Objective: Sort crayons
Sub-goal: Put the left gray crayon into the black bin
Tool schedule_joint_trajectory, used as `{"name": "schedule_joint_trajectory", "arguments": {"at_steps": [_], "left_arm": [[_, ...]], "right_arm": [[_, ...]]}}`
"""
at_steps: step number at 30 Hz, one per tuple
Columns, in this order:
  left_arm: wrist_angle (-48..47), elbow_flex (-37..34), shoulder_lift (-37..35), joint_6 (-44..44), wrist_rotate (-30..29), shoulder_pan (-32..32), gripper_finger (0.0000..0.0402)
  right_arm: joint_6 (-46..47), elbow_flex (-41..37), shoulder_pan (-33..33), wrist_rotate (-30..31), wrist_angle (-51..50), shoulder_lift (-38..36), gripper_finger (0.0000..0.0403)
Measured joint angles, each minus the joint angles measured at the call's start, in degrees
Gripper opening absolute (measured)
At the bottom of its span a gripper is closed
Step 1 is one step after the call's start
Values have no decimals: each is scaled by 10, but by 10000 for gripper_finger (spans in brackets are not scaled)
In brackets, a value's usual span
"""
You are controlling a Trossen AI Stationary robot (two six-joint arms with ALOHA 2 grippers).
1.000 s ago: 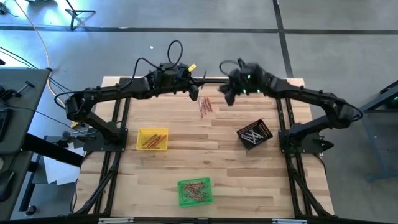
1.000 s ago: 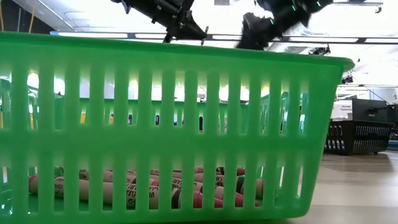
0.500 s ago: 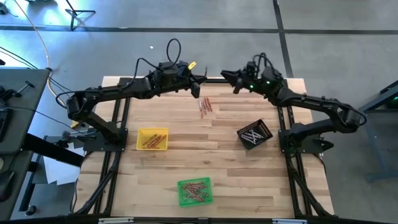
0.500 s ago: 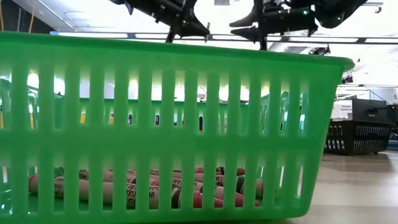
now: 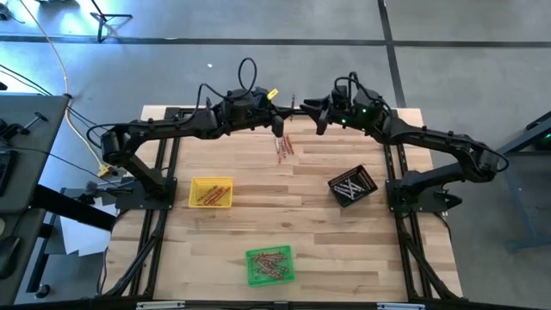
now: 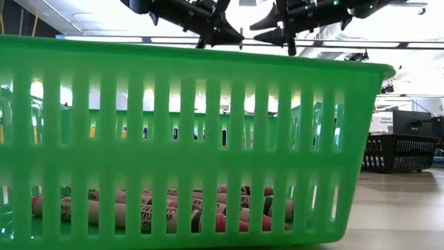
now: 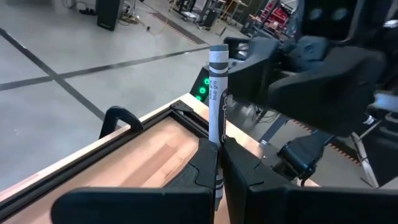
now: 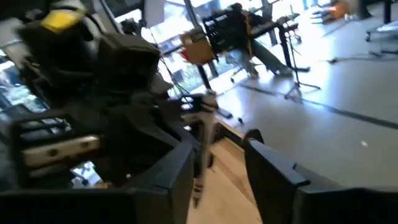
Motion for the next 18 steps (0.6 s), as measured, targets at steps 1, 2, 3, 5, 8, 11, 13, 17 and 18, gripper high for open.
{"name": "schedule_joint_trajectory", "arguments": {"at_steps": [1,2,3,5,8,11,13,17,18], "left_arm": [[1,0,0,0,0,0,0],[2,0,0,0,0,0,0],[2,0,0,0,0,-1,0],[7,0,4,-2,0,-2,0],[14,0,6,-5,0,-4,0],[16,1,5,-6,0,-8,0],[14,1,6,-6,0,-9,0],[15,1,5,-15,0,-9,0],[14,1,5,-15,-1,-11,0]], "right_arm": [[1,0,0,1,-2,0,149],[10,0,0,1,0,0,160],[14,0,0,1,4,0,172],[24,0,0,4,5,0,192],[52,0,0,15,5,0,212],[91,0,1,16,5,6,219],[114,0,3,17,9,15,219],[133,0,9,13,34,36,220],[136,0,12,12,46,40,220]]}}
